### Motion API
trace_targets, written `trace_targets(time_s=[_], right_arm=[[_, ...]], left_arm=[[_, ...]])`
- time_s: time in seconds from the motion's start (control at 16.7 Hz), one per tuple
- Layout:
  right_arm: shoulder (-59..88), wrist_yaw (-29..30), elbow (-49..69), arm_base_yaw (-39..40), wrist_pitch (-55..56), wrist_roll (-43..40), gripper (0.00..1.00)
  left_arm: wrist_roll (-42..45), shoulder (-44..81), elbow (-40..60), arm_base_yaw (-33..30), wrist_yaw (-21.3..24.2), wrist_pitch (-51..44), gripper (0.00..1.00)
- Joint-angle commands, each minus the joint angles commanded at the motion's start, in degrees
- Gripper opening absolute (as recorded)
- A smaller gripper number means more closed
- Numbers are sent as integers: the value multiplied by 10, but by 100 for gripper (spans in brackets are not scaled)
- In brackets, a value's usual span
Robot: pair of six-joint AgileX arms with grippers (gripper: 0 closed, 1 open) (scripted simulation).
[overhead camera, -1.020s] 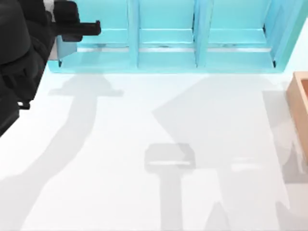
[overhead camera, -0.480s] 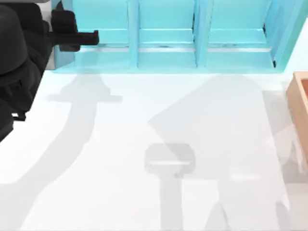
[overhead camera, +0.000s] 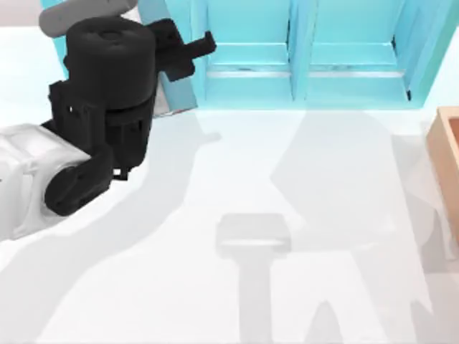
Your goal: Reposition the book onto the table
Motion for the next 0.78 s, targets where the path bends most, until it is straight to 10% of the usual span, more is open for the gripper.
trace_targets(time_s=[0.78], right_arm=[[0,0,0,0,0,0,100]], left_arm=[[-835,280,129,-240,-266,-71,0]])
